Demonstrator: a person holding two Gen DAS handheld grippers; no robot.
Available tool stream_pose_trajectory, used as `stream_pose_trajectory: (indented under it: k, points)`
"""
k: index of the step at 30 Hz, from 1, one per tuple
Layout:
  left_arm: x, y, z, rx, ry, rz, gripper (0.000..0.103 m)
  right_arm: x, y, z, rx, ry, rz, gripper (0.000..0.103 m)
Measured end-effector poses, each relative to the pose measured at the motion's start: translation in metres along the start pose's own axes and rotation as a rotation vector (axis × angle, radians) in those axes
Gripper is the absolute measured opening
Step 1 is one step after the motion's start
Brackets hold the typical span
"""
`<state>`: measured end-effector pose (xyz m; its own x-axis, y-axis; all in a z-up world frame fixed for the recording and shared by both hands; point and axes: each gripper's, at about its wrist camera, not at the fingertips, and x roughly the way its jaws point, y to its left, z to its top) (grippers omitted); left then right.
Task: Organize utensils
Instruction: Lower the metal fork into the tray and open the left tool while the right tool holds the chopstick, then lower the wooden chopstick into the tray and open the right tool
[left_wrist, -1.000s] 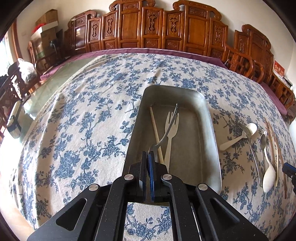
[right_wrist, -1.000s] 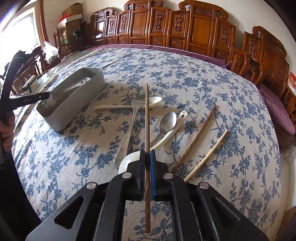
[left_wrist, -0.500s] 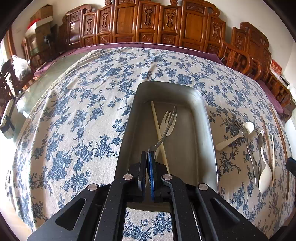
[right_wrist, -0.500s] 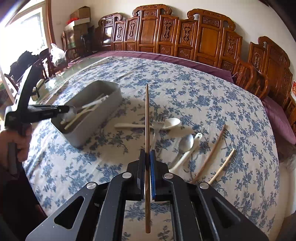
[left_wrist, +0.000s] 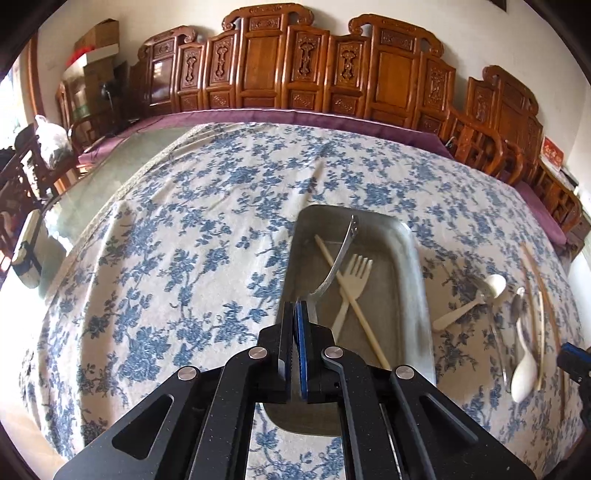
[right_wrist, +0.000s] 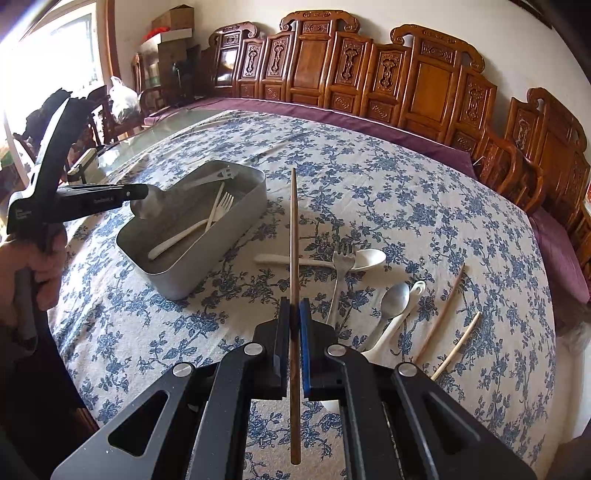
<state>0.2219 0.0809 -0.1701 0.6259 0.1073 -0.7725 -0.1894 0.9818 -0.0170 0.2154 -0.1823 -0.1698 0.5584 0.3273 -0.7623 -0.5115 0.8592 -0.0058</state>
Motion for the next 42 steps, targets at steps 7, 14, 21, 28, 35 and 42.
stream_pose_trajectory:
  k: [7, 14, 21, 28, 35, 42]
  points:
    - [0.020, 0.004, 0.000, -0.024, 0.056, 0.034, 0.002, 0.002, 0.006, 0.009, 0.018, -0.008, 0.027, 0.006]
    - [0.009, 0.006, 0.003, -0.014, 0.034, 0.010, 0.009, 0.018, 0.026, 0.030, 0.046, -0.014, 0.093, 0.006]
    - [-0.013, 0.019, 0.013, -0.011, -0.010, -0.012, 0.019, 0.050, 0.052, 0.061, 0.103, -0.015, 0.175, 0.006]
    - [-0.030, 0.031, 0.019, 0.015, -0.039, -0.017, 0.036, 0.081, 0.074, 0.085, 0.151, -0.010, 0.223, 0.006]
    - [-0.044, 0.046, 0.025, -0.004, -0.068, -0.043, 0.060, 0.108, 0.089, 0.104, 0.182, -0.007, 0.243, 0.006]
    - [-0.051, 0.059, 0.030, -0.032, -0.084, -0.050, 0.066, 0.130, 0.094, 0.104, 0.225, 0.007, 0.236, 0.006]
